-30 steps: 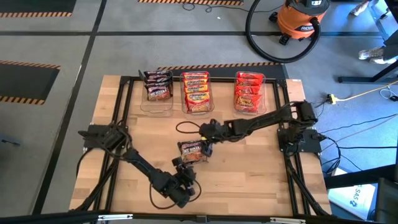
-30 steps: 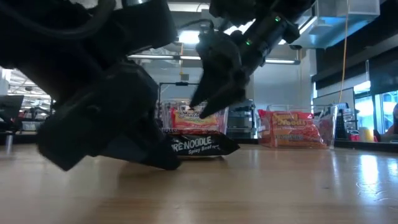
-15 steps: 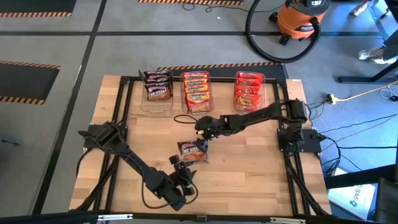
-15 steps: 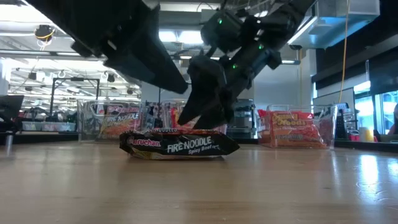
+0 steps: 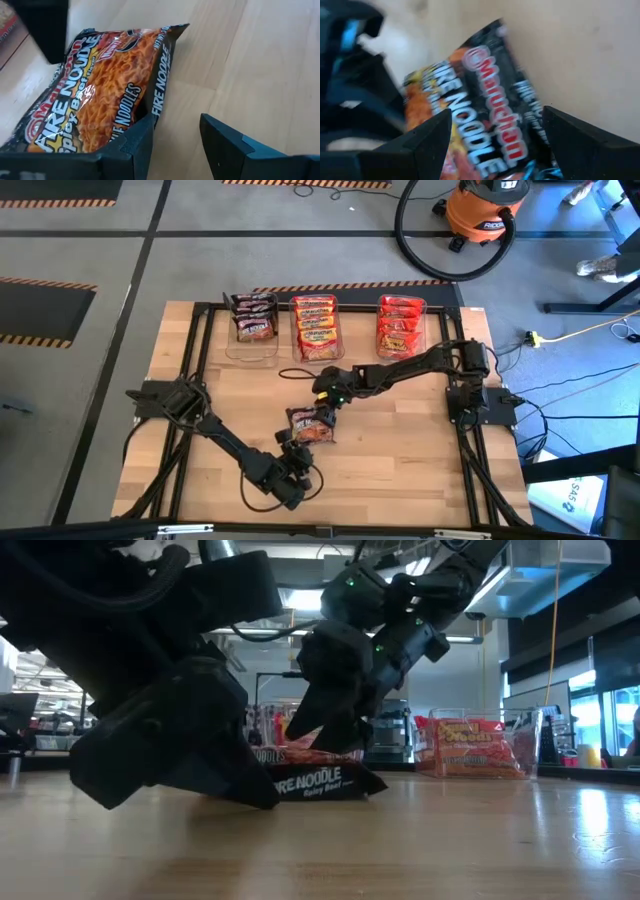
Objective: Sort Maruchan noodles
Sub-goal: Put the black noodle pack into the left transparent bin
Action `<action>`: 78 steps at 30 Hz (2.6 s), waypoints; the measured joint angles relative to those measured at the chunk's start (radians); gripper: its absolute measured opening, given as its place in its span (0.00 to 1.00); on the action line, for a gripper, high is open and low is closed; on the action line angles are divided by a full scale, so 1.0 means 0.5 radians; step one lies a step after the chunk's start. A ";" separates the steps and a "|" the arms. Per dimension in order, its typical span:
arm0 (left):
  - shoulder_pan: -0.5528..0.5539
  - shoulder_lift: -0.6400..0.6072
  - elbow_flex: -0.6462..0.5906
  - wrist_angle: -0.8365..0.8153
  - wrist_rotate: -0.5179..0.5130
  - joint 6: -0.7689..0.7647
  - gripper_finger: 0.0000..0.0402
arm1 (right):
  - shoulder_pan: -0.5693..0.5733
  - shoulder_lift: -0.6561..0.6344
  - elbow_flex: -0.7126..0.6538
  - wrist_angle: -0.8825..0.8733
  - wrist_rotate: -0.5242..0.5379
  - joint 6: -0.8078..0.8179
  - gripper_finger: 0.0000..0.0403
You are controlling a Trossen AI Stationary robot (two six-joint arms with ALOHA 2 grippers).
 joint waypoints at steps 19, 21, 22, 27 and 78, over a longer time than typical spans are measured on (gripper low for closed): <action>-0.016 0.003 0.000 0.011 -0.028 0.001 0.39 | -0.011 0.139 0.006 0.108 -0.339 0.176 0.72; -0.017 0.003 0.000 0.014 -0.022 0.001 0.39 | 0.001 0.141 0.003 0.120 -0.476 0.219 0.72; -0.021 0.003 0.001 0.017 -0.020 0.001 0.39 | 0.001 0.143 0.002 0.120 -0.537 0.256 0.72; -0.021 0.002 0.001 0.016 -0.014 0.001 0.39 | 0.018 0.146 0.000 0.110 -0.639 0.340 0.72; -0.137 -1.448 -1.087 0.320 0.187 -0.186 0.39 | 0.352 -0.119 0.058 -0.005 -0.091 -0.347 0.25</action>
